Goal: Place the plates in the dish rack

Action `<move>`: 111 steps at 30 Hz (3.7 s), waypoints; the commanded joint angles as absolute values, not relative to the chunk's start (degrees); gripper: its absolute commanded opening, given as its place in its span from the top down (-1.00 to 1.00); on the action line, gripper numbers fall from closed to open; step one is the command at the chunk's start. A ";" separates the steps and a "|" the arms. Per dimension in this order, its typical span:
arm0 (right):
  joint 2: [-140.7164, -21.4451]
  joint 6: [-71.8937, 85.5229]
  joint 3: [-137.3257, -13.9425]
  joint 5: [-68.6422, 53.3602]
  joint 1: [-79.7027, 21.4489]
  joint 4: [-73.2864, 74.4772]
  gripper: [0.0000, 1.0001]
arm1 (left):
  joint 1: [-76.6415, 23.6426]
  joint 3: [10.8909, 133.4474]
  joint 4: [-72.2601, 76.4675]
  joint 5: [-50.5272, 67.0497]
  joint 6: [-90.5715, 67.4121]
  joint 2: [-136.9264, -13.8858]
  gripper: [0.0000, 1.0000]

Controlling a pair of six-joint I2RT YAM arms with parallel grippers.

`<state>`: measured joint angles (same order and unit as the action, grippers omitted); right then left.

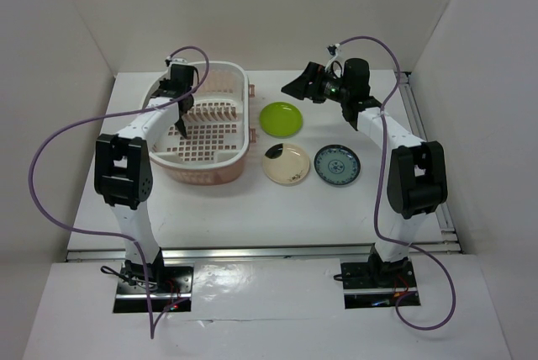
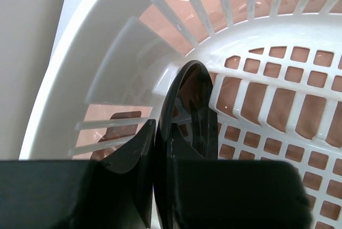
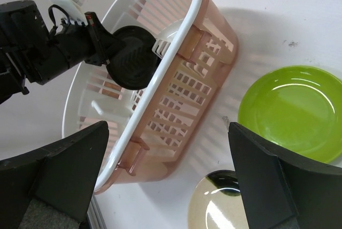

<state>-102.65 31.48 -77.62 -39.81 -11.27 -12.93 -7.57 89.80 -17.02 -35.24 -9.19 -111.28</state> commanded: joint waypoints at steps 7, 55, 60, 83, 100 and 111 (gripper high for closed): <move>-104.24 32.96 -79.37 -40.69 -11.69 -16.87 -1.00 | -7.21 89.74 -15.03 -30.41 -0.62 -107.40 1.00; -103.71 32.43 -77.70 -41.22 -11.69 -16.87 -1.00 | -5.01 101.16 -17.93 -26.54 -0.09 -116.89 1.00; -103.71 32.43 -77.70 -41.22 -11.69 -16.87 -1.00 | -5.01 101.77 -17.93 -26.54 -0.09 -116.89 1.00; -105.82 33.48 -77.70 -41.75 -11.69 -18.02 -1.00 | -3.25 106.08 -21.18 -21.98 -4.22 -120.41 0.97; -106.35 34.01 -78.75 -42.28 -11.69 -18.54 -1.00 | -1.67 106.70 -22.24 -19.51 -8.17 -120.94 -0.80; -106.35 34.01 -78.75 -42.28 -11.69 -18.54 -1.00 | -1.67 107.84 -23.47 -16.80 -8.70 -116.91 -1.00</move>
<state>-106.34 33.63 -77.56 -41.41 -11.27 -14.79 -2.00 104.84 -23.38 -19.00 -7.79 -120.07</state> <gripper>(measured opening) 0.999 0.999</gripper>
